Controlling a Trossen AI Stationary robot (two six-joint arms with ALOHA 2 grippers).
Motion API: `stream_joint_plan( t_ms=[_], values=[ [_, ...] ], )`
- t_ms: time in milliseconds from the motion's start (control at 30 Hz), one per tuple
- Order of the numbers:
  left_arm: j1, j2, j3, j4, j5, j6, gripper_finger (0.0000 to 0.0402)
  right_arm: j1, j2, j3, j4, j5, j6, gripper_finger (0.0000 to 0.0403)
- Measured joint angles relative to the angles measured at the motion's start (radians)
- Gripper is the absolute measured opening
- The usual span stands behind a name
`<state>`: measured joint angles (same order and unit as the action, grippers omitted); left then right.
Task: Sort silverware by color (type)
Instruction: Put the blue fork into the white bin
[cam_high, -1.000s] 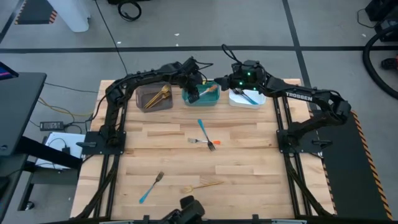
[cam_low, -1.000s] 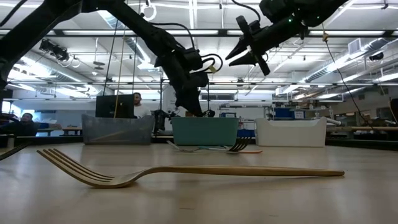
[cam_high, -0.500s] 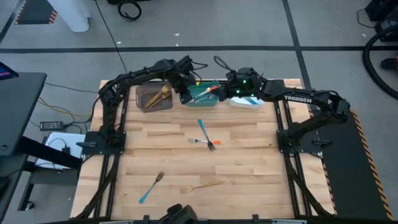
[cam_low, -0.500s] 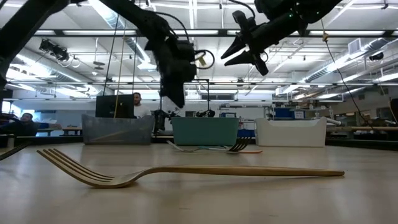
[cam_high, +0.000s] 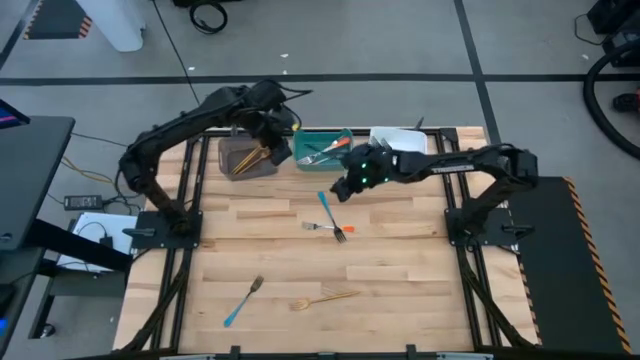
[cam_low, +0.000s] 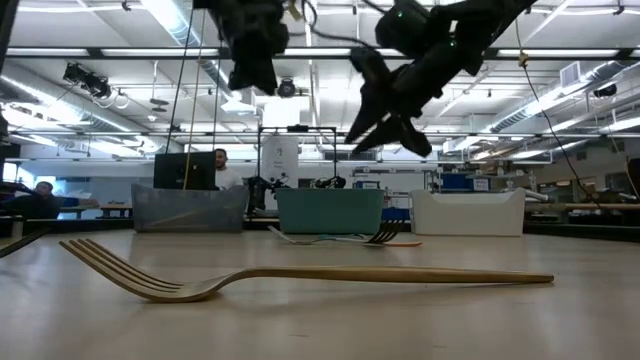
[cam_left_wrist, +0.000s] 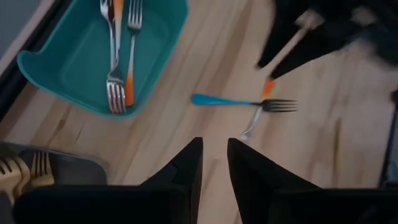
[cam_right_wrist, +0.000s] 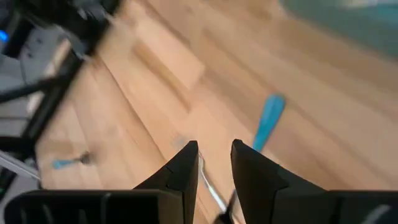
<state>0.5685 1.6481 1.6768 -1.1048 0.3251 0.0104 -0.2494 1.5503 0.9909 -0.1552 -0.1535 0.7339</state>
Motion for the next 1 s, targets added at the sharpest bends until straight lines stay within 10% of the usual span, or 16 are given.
stream_joint_plan(
  t_ms=[1000],
  values=[
    [-0.148, -0.143, 0.000, 0.001, -0.142, -0.157, 0.0082, 0.113, 0.337, 0.077, -0.055, 0.069, 0.026, 0.0103]
  ],
)
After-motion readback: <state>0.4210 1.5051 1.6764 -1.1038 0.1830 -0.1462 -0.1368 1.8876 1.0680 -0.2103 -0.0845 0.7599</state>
